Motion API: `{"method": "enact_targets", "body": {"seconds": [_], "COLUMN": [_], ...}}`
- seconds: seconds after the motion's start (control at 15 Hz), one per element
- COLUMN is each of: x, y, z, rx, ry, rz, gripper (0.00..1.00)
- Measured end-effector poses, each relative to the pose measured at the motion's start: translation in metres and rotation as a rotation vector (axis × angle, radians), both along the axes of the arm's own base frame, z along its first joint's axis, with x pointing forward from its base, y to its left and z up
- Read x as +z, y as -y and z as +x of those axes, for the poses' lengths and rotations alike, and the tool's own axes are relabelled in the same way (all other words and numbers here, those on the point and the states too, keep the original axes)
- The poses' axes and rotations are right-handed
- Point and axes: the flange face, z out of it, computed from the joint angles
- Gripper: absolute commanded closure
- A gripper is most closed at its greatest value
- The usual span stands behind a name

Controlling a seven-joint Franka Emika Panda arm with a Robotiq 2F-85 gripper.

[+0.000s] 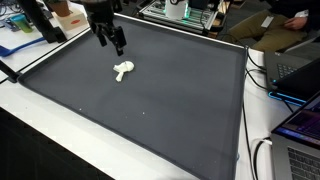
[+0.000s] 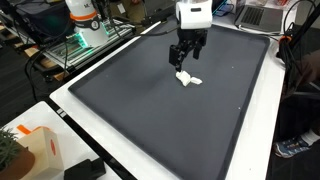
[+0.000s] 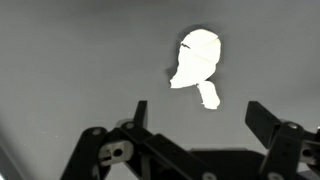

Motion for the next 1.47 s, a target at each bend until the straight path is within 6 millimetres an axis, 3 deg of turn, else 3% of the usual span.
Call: {"method": "enact_targets", "body": {"seconds": [0.4,0.67,1.13,1.47], "x": [0.008,0.012,-0.015,-0.025], "y": [0.003,0.016,0.01,0.004], "z": [0.004,0.021,0.061,0.078], "rx": [-0.001,-0.012,-0.02,-0.011], "ry": [-0.081,-0.119,-0.18,-0.276], "rz": [0.124,0.144,0.078,0.03], "gripper": [0.0,0.0,0.0,0.0]}}
